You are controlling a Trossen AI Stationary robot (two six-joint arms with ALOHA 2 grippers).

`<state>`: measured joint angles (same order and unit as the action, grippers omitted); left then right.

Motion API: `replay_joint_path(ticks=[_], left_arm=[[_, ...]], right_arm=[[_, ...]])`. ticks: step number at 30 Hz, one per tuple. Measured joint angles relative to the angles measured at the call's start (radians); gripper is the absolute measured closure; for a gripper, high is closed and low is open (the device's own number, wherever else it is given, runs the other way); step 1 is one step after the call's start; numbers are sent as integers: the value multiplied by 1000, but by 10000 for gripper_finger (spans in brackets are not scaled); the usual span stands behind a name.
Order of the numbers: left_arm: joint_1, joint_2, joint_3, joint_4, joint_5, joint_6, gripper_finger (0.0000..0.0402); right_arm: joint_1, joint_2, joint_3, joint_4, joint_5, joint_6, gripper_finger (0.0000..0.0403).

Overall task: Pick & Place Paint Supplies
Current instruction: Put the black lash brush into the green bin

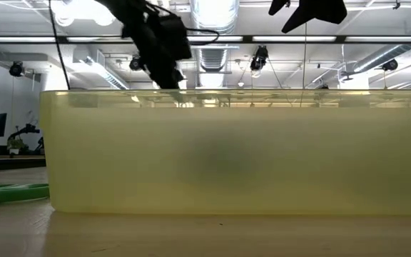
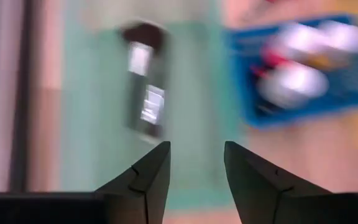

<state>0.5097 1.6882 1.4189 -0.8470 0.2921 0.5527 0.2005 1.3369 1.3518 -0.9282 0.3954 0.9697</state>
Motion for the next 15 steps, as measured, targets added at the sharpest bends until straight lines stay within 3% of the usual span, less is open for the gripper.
replay_joint_path(ticks=[6,10,15], left_arm=[[-80,-172,-18,-277,144,33,240],[-200,-312,-103,-325,147,-34,240],[-406,-479,-281,-297,140,-230,240]], right_arm=[[0,0,0,1,12,-10,190],[0,0,0,2,14,-13,190],[0,0,0,17,19,-11,190]])
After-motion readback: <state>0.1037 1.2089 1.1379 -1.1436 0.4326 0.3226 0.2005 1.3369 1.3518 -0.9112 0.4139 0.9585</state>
